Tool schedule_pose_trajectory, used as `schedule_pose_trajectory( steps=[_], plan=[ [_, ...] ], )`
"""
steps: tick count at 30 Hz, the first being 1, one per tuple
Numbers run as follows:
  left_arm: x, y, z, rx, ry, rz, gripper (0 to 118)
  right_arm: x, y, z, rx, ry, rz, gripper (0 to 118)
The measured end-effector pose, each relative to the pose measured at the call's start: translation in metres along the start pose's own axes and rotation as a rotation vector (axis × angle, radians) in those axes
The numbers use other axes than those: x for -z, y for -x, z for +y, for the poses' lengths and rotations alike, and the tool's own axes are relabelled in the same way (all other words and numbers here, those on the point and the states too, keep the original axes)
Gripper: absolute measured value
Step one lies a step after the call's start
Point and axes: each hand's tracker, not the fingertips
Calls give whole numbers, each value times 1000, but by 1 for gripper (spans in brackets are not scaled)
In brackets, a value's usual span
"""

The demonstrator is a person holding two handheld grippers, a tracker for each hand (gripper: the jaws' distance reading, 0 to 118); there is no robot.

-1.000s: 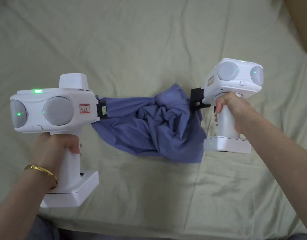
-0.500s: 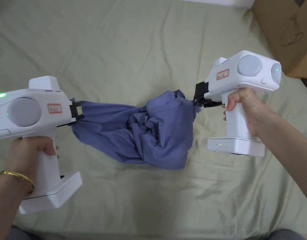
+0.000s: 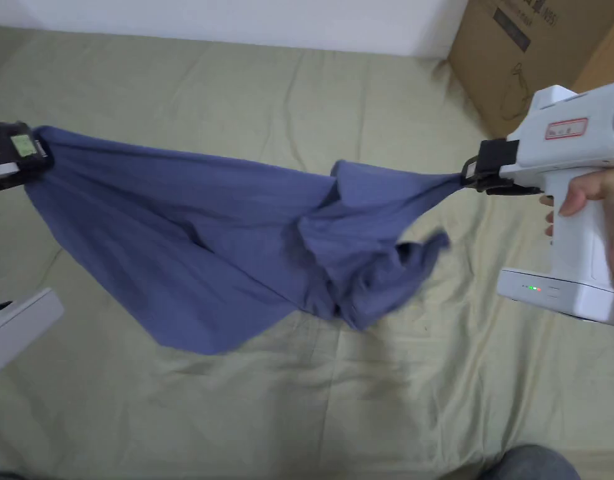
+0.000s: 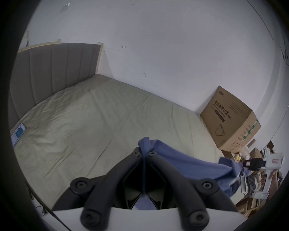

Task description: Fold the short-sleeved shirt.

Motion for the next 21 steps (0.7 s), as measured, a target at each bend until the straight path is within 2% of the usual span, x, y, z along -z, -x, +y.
schedule_pose_trajectory(
  steps=[3, 8, 12, 16, 21],
  plan=[
    [0, 18, -12, -72, 39, -22, 0, -11, -19, -19, 77, -2, 25, 0],
    [3, 25, -47, -54, 98, 3, 0, -11, -31, -54, 101, 25, 39, 0],
    [6, 27, -53, -95, 136, -1, 0, -14, -31, -63, 125, 32, 28, 0],
    [3, 6, -16, -65, 99, -33, 0, -27, -18, -29, 60, -41, 13, 0],
    [-3, -55, 75, 78, -27, -71, 0, -64, 20, 56, -36, -168, -37, 0]
  ],
)
